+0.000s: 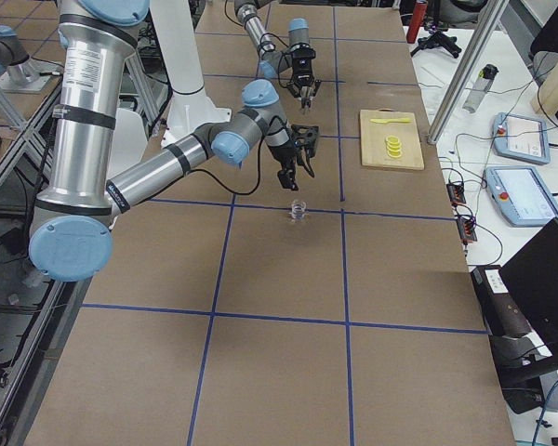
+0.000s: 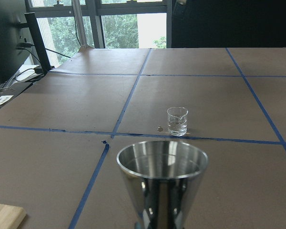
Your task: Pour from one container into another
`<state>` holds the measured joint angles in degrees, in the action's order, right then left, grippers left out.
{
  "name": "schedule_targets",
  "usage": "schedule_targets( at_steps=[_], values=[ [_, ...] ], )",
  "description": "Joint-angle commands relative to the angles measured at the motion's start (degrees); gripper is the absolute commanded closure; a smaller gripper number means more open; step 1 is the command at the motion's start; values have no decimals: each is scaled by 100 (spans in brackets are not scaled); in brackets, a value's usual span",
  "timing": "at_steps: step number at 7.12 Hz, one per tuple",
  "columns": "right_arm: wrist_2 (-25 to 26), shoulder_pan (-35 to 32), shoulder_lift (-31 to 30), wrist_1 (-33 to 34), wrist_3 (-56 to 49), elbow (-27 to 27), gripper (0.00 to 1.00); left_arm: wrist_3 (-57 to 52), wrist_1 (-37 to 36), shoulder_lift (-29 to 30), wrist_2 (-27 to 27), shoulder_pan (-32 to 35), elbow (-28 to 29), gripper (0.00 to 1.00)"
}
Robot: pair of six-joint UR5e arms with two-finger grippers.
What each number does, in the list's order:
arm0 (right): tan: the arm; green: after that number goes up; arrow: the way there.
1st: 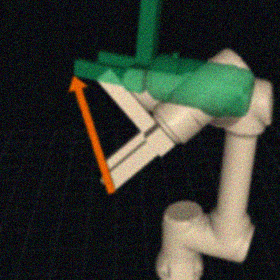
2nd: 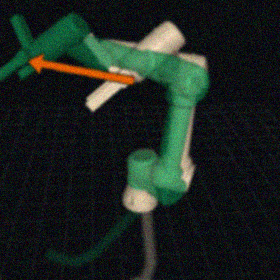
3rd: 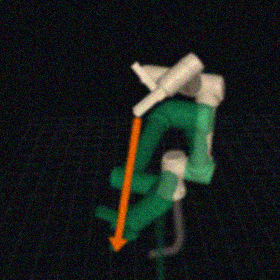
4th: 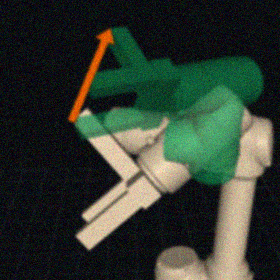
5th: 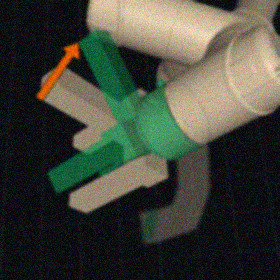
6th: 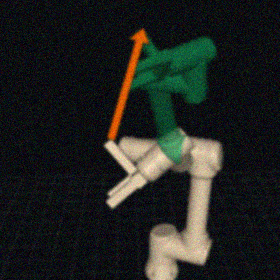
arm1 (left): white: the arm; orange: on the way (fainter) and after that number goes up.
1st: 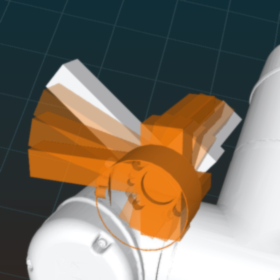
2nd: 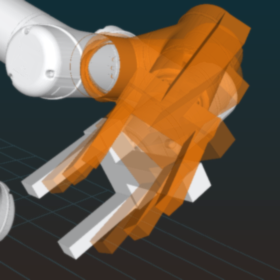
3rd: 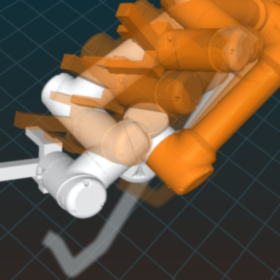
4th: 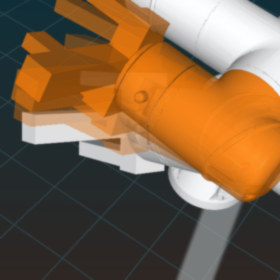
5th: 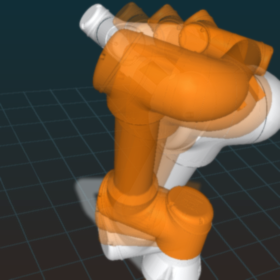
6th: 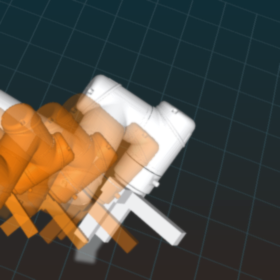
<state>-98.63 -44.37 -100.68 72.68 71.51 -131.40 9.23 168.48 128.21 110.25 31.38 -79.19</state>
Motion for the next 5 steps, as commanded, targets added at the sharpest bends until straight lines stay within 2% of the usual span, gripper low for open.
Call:
schedule_targets(
  at_steps=[1, 2, 5],
  values=[
    [1832, 1259, -422, -732, 653, 9, 0, 0, 0, -32, -21, 0, 0, 100],
    [2569, 1673, -704, -1173, 654, 97, 0, 0, 0, -33, -21, 0, 0, 100],
    [4548, 2693, -725, -1992, 918, 973, 0, 0, 0, -42, -30, 0, 0, 100]
  ],
)
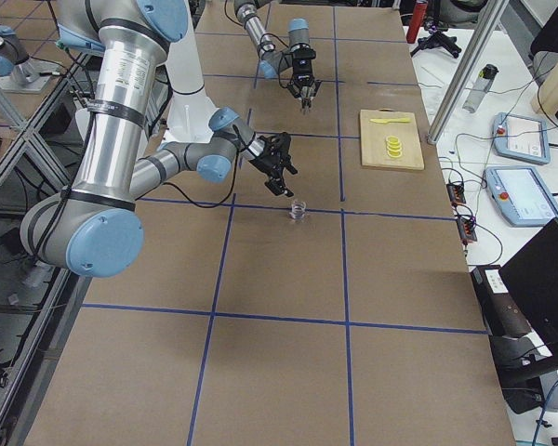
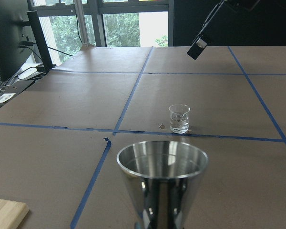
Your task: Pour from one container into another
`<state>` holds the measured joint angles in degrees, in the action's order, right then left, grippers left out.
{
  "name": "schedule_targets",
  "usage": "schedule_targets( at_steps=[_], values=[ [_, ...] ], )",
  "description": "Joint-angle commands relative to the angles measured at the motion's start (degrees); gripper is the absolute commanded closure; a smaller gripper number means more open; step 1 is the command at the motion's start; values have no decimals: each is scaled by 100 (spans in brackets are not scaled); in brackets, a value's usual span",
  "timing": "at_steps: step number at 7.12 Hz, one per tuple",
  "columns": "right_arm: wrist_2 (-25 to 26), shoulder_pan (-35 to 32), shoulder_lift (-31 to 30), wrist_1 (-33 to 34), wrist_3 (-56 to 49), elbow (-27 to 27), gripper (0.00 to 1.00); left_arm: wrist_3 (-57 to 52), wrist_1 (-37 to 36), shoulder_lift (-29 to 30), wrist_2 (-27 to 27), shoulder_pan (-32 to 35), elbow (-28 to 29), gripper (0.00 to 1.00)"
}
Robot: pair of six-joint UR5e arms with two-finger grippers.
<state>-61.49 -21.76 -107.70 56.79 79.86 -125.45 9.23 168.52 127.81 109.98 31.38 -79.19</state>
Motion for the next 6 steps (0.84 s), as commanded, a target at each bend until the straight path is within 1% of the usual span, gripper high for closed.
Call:
schedule_targets(
  at_steps=[1, 3, 4, 6],
  values=[
    [1432, 740, -23, -510, 361, 659, 0, 0, 5, -2, -3, 0, 0, 100],
    [2899, 1557, 29, -520, 697, 994, 0, 0, 5, -11, -3, 0, -9, 100],
    [3184, 1613, 82, -520, 698, 1109, 0, 0, 5, -37, -3, 0, -9, 100],
    [3222, 1613, 169, -607, 750, 1102, 0, 0, 14, -46, -3, 0, -18, 100]
  ],
)
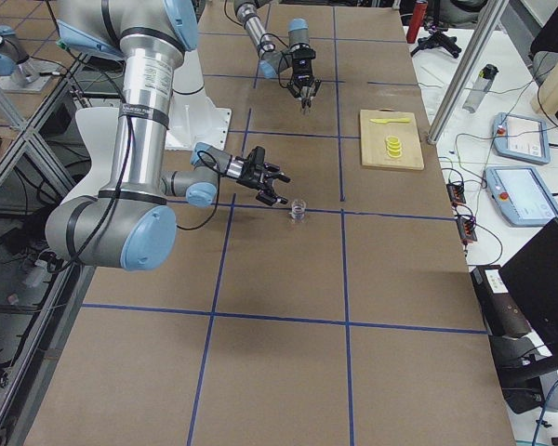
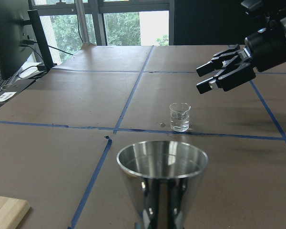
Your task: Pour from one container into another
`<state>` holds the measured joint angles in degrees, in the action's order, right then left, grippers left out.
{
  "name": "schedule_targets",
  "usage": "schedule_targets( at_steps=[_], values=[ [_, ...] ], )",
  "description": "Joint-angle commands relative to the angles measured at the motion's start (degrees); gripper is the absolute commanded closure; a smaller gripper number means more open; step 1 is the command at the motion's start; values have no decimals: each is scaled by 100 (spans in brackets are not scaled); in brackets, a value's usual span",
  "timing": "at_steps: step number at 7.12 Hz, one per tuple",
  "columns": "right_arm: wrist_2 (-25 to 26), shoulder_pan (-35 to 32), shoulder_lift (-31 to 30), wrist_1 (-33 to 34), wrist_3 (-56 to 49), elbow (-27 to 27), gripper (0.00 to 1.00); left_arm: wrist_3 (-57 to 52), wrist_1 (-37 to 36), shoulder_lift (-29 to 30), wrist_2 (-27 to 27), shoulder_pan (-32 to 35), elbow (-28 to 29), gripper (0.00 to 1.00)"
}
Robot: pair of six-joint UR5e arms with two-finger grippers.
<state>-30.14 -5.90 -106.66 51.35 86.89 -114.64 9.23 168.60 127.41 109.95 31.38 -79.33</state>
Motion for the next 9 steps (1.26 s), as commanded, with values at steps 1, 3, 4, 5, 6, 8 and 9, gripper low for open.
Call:
schedule_targets(
  at_steps=[1, 3, 4, 5, 6, 8, 9],
  values=[
    [87, 28, 75, -220, 48, 30, 0, 0, -2, -15, 0, 0, -3, 100],
    [105, 28, 75, -213, 39, 117, 0, 0, 50, -76, 0, 0, -21, 100],
    [96, 36, 75, -222, 39, 265, 0, 0, 68, -102, 0, 0, -30, 100],
    [122, 45, 145, -230, 65, 406, 0, 0, 94, -103, 0, 0, -30, 100],
    [296, 45, 346, -274, 83, 747, 0, -9, 94, -111, 0, 0, -30, 100],
    [508, 45, 803, -660, 74, 1476, 0, 0, 94, -129, 0, 0, -30, 100],
    [570, 45, 935, -670, 74, 1671, 0, -9, 103, -129, 0, 0, -30, 100]
  ],
)
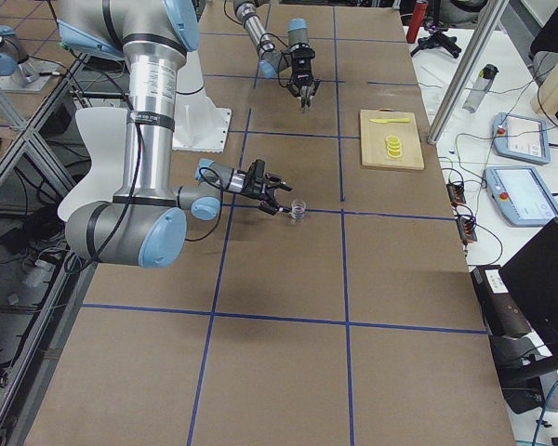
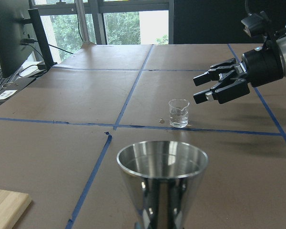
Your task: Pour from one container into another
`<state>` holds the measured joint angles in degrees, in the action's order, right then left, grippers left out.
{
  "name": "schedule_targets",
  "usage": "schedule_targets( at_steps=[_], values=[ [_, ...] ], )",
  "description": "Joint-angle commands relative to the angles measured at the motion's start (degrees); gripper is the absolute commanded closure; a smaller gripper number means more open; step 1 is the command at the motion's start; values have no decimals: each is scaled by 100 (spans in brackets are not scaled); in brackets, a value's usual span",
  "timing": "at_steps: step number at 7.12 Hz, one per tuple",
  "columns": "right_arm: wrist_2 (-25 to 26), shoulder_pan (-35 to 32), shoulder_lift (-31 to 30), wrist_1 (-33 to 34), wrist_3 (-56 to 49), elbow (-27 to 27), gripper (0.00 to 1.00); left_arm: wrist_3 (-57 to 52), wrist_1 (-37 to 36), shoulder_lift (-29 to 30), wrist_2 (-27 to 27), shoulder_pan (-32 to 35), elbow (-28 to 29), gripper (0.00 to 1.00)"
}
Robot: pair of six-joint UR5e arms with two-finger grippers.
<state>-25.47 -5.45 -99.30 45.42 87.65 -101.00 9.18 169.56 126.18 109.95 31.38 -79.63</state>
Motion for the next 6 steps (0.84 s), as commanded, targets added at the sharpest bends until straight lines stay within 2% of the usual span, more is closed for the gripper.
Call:
schedule_targets(
  at_steps=[1, 4, 6],
  values=[
    [138, 0, 201, -77, -2, 430, 0, -4, 7, -6, 0, 0, 0, 100],
    [139, 0, 235, -77, 7, 511, 0, 5, 16, -15, -70, -9, 0, 100],
    [139, -8, 507, -77, -2, 738, 0, 5, 16, -15, -70, -9, 0, 100]
  ],
)
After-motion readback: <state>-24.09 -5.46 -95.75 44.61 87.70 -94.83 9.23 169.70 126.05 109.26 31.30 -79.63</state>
